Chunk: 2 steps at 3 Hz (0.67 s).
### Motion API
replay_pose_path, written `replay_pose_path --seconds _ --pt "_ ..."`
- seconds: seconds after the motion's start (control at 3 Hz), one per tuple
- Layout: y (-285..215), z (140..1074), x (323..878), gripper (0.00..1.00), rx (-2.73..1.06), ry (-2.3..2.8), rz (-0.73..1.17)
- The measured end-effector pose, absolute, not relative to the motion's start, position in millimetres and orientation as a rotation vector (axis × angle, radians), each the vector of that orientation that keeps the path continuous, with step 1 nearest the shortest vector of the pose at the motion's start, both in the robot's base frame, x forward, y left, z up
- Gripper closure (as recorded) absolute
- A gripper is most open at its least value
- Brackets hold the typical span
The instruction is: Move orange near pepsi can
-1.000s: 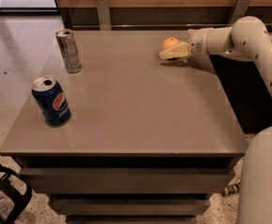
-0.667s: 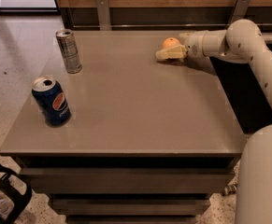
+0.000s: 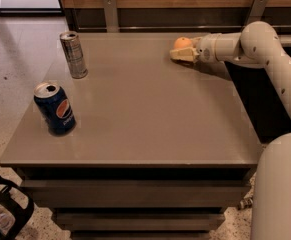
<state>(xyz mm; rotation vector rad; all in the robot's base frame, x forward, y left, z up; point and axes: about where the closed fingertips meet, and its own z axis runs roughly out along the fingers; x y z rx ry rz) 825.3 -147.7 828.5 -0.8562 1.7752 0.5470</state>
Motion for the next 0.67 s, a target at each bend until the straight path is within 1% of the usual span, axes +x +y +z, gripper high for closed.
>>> replay_pose_path --seconds 0.33,0.67 --pt "-144.2 826.8 825.8 0.87 -0.86 1.775 0.552" --pt "-141.0 825.2 826.2 1.0 -0.863 1.776 0.557"
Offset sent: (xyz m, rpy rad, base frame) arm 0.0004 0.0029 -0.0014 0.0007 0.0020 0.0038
